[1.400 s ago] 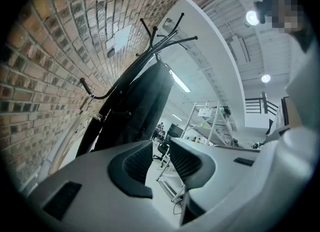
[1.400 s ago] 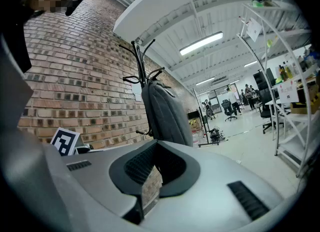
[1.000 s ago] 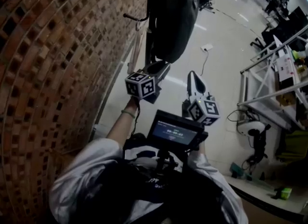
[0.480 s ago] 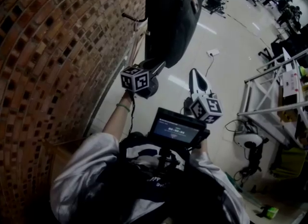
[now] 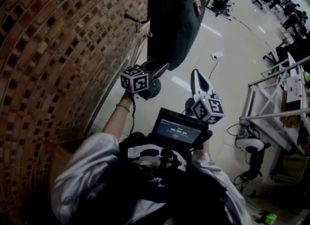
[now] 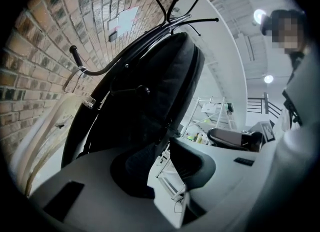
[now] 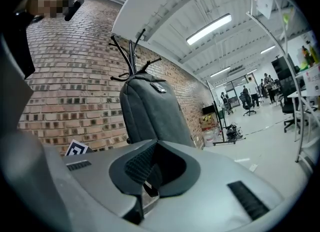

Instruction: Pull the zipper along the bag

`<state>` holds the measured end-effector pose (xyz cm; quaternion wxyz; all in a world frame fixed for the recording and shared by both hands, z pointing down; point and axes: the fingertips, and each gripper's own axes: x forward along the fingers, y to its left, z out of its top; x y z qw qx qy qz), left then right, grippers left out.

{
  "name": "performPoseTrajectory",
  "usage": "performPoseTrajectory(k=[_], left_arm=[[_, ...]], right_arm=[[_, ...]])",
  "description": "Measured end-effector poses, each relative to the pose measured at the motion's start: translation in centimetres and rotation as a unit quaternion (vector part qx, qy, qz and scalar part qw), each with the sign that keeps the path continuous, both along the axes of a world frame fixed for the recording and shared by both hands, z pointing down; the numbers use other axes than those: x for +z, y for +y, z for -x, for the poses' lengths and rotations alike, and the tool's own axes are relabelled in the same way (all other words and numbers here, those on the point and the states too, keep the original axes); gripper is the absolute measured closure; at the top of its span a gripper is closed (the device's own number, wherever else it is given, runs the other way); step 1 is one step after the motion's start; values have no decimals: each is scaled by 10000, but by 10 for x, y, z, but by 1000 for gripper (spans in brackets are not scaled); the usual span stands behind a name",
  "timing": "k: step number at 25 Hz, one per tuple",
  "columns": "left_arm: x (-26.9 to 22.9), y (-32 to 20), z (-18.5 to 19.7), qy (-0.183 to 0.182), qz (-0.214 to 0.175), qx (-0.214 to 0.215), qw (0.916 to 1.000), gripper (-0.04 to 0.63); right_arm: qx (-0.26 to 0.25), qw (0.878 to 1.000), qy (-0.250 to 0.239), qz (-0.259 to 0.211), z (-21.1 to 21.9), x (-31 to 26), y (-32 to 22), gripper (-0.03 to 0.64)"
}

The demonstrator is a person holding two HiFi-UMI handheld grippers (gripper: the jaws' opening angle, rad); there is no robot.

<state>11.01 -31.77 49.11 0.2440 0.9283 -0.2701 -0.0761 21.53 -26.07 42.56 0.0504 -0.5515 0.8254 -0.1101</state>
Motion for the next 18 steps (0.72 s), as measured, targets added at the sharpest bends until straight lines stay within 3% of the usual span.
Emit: performPoseTrajectory(k=[6, 10, 14, 18], left_arm=[[-15, 7, -6, 697, -57, 378, 9968, 502], [-18, 2, -9, 834, -84, 424, 9956, 512], [-20, -4, -8, 1048, 168, 219, 9941, 548], [-21, -3, -12, 823, -14, 162, 9965, 549]], right_arm=[[92, 9999, 34, 88, -3, 4, -1, 615], [167, 9998, 30, 81, -3, 3, -2, 615], [204, 9997, 38, 119, -2, 4, -1, 615], [270, 9995, 49, 135, -4, 5, 1, 615]])
